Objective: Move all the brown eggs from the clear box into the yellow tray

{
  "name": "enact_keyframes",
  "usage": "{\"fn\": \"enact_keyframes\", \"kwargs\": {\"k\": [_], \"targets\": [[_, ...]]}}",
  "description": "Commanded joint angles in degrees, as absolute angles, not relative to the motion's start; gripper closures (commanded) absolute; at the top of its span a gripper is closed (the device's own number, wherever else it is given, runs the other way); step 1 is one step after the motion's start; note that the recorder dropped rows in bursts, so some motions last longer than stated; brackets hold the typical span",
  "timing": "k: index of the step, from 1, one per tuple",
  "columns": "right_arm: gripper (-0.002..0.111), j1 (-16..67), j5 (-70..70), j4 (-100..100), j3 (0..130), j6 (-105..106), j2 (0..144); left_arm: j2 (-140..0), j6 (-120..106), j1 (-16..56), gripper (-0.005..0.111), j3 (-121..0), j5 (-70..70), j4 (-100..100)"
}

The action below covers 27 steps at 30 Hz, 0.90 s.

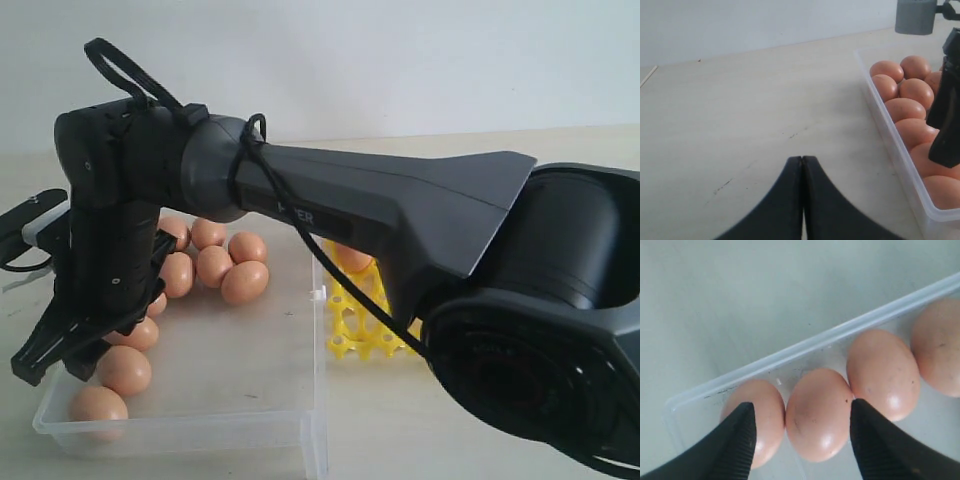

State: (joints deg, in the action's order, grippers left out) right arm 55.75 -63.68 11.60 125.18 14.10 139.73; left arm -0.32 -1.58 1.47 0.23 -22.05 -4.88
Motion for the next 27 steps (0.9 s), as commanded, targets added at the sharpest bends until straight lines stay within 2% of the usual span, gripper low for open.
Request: {"fn": "enact_keyframes", "kwargs": {"k": [1, 27], "targets": [[0.053, 56.32, -63.48, 11.67, 125.61, 15.35, 139.27, 0.0, -1.43, 1.76, 0.107, 0.0, -21.69, -4.57], [0.053, 56.61, -58.56, 10.52, 125.61, 16.47, 144.24, 0.0, -1.43, 1.76, 0.107, 0.0, -21.69, -4.57]]}}
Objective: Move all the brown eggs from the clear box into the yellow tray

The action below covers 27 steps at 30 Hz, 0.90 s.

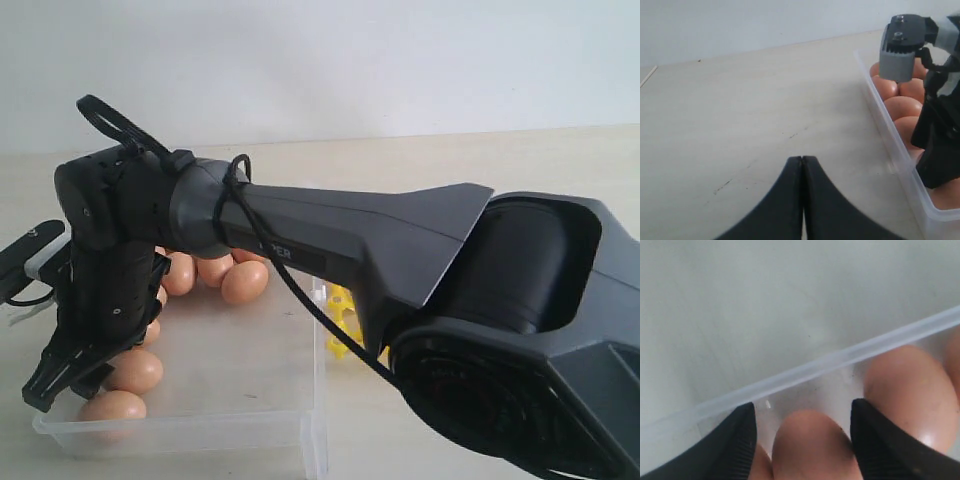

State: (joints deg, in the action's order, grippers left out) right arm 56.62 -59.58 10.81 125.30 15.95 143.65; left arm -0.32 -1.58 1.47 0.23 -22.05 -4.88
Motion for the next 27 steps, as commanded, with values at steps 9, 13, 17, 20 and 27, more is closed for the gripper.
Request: {"fn": "enact_keyframes", "kwargs": {"k": [9, 13, 17, 20, 27], "targets": [[0.053, 56.61, -61.53, 8.24, 125.61, 16.33, 144.73, 0.0, -1.43, 1.76, 0.107, 0.0, -21.69, -4.57], [0.053, 56.61, -63.24, 6.12, 125.61, 16.33, 144.19, 0.0, -1.43, 1.76, 0.107, 0.0, -21.69, -4.57], [0.053, 56.61, -63.45, 5.59, 125.61, 16.46, 143.8, 0.0, -1.43, 1.76, 0.107, 0.0, -21.69, -4.57], [0.053, 56.61, -63.29, 5.59, 125.61, 16.46, 143.8, 0.0, -1.43, 1.76, 0.107, 0.0, -21.69, -4.57], [0.061, 56.61, -60.87, 7.29, 125.61, 16.46, 143.8, 0.0, -1.43, 1.76, 0.107, 0.0, -21.69, -4.57]]}}
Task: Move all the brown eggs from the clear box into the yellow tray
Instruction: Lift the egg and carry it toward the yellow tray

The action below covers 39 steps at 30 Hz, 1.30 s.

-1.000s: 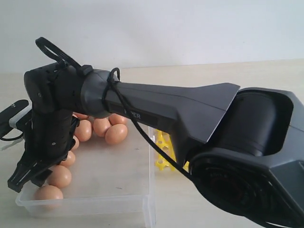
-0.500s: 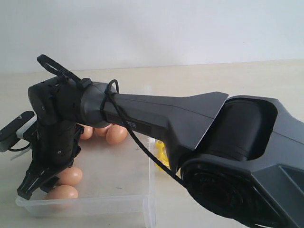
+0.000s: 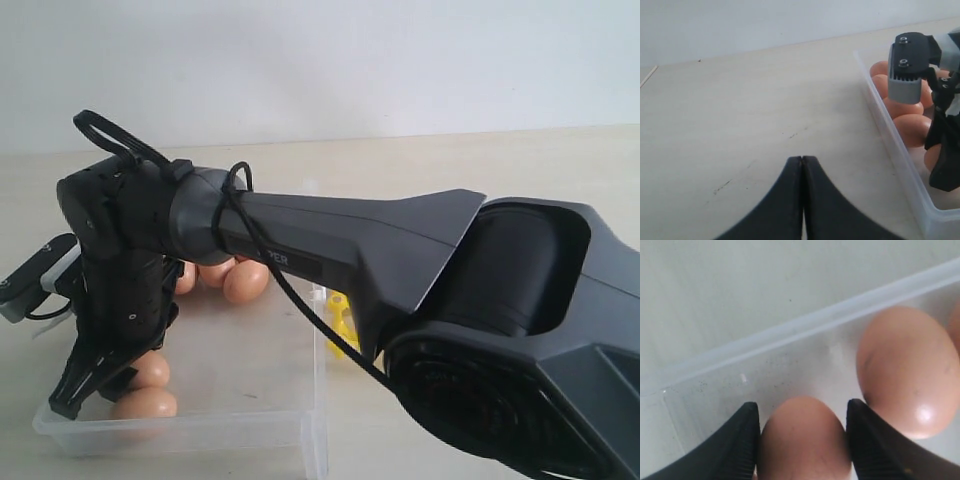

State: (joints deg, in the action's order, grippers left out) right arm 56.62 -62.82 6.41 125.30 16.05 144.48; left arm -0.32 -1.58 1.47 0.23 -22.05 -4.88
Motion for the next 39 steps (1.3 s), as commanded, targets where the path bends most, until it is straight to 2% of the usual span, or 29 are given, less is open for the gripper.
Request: {"fn": "enact_keyframes", "kwargs": {"k": [1, 3, 5, 7, 17, 35, 39], "targets": [[0.061, 56.61, -60.54, 7.54, 125.61, 16.46, 143.8, 0.0, -1.43, 1.76, 0.107, 0.0, -21.69, -4.57], [0.062, 56.61, -60.02, 7.54, 125.61, 16.46, 143.91, 0.0, -1.43, 1.76, 0.107, 0.0, -21.69, -4.57], [0.075, 56.61, -60.02, 7.54, 125.61, 16.46, 144.12, 0.0, -1.43, 1.76, 0.107, 0.0, -21.69, -4.57], [0.108, 56.61, -60.02, 7.8, 125.61, 16.46, 144.73, 0.0, -1.43, 1.76, 0.107, 0.0, -21.69, -4.57], [0.108, 56.61, -59.33, 9.77, 125.51, 17.1, 141.02, 0.0, -1.43, 1.76, 0.107, 0.0, -21.69, -4.57], [0.108, 56.61, -55.42, 10.0, 125.4, 21.15, 124.45, 0.0, -1.43, 1.76, 0.107, 0.0, -21.69, -4.57], [0.108, 56.51, -51.91, 9.95, 121.87, 21.73, 120.23, 0.0, -1.43, 1.76, 0.107, 0.0, -21.69, -4.57]]}}
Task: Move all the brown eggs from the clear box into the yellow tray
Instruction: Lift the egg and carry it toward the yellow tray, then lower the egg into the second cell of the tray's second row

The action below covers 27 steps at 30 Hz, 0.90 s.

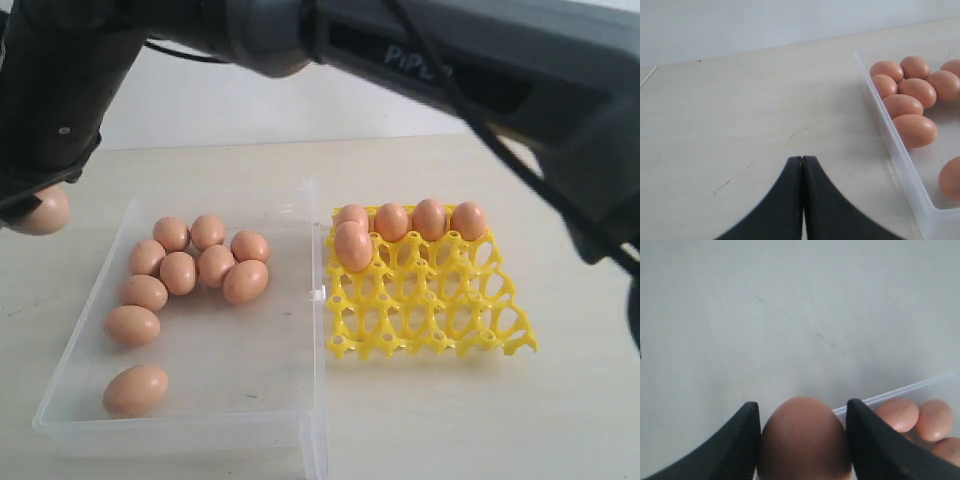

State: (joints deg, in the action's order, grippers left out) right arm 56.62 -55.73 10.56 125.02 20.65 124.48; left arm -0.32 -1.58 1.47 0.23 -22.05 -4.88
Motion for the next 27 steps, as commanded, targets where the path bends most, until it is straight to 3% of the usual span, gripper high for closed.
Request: {"fn": "enact_keyframes", "kwargs": {"k": [1, 14, 20, 27], "targets": [[0.108, 56.49, -49.95, 9.95, 119.46, 22.06, 118.67, 0.0, -1.43, 1.76, 0.107, 0.0, -21.69, -4.57], [0.108, 53.94, -11.2, 13.8, 77.2, 23.2, 91.73, 0.0, -1.43, 1.76, 0.107, 0.0, -21.69, -4.57], [0.108, 49.19, 3.54, 21.11, 57.93, 29.19, 81.4, 0.0, -1.43, 1.76, 0.107, 0.0, -21.69, -4.57], [0.108, 41.84, 13.57, 23.94, 44.47, 32.06, 75.35, 0.0, -1.43, 1.76, 0.107, 0.0, -21.69, -4.57]]}}
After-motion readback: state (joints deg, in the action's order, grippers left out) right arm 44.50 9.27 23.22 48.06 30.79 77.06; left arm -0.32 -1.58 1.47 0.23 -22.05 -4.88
